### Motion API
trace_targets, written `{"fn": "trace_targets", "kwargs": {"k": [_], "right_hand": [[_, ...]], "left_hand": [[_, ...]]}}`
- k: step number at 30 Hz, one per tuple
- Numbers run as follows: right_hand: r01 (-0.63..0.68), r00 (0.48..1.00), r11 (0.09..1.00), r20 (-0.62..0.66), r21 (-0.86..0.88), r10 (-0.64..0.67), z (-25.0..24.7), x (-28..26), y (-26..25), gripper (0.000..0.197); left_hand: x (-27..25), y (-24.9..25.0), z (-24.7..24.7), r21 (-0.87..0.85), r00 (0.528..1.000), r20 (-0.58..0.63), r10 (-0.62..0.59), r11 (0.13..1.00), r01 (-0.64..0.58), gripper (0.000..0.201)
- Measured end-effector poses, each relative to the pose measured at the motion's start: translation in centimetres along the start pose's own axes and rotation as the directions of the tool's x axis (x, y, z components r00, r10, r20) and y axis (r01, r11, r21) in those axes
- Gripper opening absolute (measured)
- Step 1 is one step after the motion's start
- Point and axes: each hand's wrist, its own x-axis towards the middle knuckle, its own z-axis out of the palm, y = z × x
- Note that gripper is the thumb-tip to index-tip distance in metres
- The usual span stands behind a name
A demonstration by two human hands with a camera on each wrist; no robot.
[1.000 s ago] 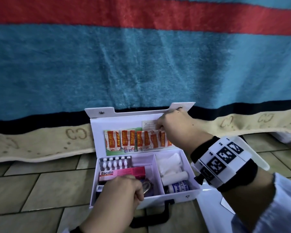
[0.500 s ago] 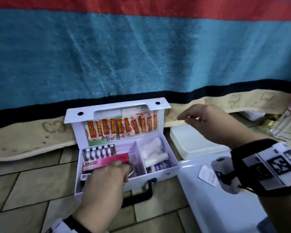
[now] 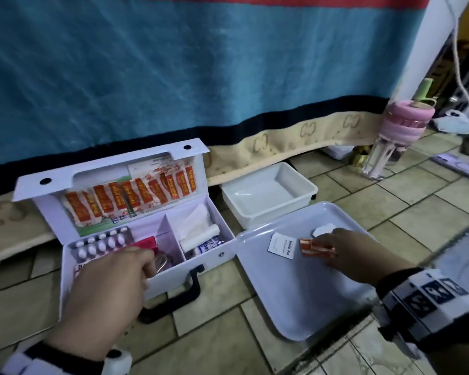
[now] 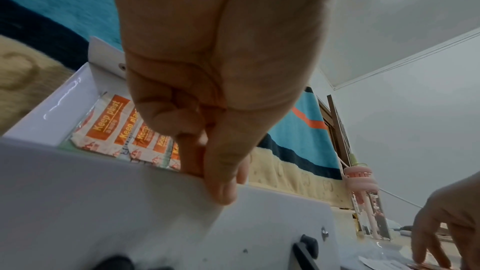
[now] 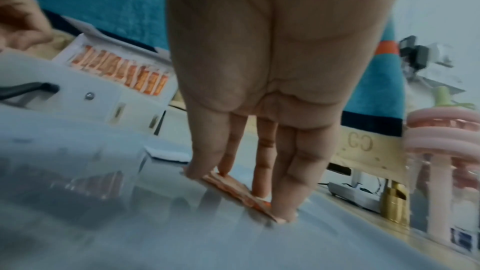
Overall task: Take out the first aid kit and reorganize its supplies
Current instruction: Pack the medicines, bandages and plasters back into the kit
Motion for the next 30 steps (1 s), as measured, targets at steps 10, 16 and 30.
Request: {"fn": "trace_targets", "kwargs": {"k": [10, 16, 30], "right_hand": [[-0.051, 0.999, 0.996, 0.001, -0.078, 0.052, 0.1, 1.3, -2.2, 0.024], [-0.009, 1.0, 0.987, -0.013, -0.162, 0.007, 0.6, 1.2, -2.4, 0.026], [0.073, 0.97, 0.983, -0.243, 0.166, -0.031, -4.0, 1.1, -4.2, 0.024]], "left_hand": [[-0.1, -0.4, 0.6, 0.0, 0.999, -0.045, 0.012, 1.0, -0.012, 0.032], [-0.2, -0.2, 0.7, -0.026, 0.998, -0.055, 0.027, 0.999, -0.028, 0.035], [-0.1, -0.2, 1.4, 0.035, 0.993, -0.093, 0.068, 0.997, -0.065, 0.048]]}}
